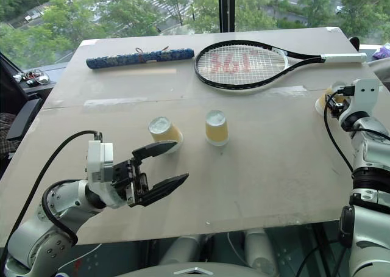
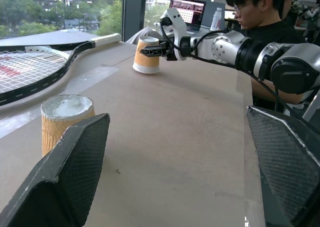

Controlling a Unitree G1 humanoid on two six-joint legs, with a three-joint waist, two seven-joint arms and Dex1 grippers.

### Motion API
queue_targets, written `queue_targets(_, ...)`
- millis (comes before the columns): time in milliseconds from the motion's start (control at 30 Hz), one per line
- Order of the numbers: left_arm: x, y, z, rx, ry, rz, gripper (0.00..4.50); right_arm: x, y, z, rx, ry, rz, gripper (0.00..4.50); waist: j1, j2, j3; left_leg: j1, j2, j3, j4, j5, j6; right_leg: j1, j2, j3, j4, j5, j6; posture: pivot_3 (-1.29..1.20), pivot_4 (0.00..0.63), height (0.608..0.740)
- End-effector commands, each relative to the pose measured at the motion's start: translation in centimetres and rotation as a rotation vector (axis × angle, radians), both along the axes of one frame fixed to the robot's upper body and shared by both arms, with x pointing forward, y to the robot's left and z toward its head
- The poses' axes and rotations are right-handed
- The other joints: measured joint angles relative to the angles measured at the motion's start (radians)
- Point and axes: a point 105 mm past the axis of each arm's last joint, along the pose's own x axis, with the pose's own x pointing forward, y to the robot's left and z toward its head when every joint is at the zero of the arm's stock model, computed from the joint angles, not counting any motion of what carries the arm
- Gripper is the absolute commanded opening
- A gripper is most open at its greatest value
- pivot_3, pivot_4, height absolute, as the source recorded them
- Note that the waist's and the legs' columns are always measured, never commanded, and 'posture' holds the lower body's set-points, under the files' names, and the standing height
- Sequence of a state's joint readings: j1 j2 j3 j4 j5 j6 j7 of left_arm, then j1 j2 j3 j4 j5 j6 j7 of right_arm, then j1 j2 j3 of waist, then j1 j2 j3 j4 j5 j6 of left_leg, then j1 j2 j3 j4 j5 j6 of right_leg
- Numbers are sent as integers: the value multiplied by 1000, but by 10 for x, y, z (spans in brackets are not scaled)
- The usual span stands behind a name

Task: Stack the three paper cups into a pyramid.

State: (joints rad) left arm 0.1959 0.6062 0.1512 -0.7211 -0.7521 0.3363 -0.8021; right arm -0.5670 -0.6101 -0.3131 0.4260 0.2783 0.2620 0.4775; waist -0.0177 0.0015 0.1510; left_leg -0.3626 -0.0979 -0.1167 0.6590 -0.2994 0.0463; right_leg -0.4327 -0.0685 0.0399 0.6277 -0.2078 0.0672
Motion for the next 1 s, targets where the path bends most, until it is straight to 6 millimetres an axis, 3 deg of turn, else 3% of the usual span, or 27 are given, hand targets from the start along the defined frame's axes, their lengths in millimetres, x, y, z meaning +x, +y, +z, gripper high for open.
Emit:
queue_targets(33, -4, 13, 6, -24, -83, 93, 4500, -17, 93, 35, -36, -93, 415, 2041, -11, 0, 0, 0, 1, 0, 0, 0, 0, 0, 1, 1, 0, 0, 0, 0, 150, 740)
queue_targets(200, -14, 30, 2, -65, 11, 81, 4500, -39, 156, 31, -69, -68, 649, 2041, 0, 0, 0, 0, 2, -2, 0, 0, 0, 0, 2, 0, 0, 0, 0, 0, 150, 740)
queue_targets(333, -19, 38, 1, -58, 47, 83, 4500, -54, 181, 21, -132, -41, 773, 2041, 17, 0, 0, -1, 0, -3, 0, 0, 0, 0, 0, -1, -1, 0, 0, 0, 150, 740)
queue_targets(600, -23, 29, 5, -56, 49, 86, 4500, -58, 182, 9, -185, -9, 803, 2041, 26, -1, 0, -1, 0, -3, 1, 0, 0, 0, 0, -3, -1, 0, 0, 0, 150, 740)
queue_targets(1000, -20, 34, 5, -42, 50, 106, 4500, -73, 186, -17, -198, 49, 784, 2041, 28, -1, 0, -1, 0, -3, 1, 0, 0, 0, 0, -3, -1, 0, 0, 0, 150, 740)
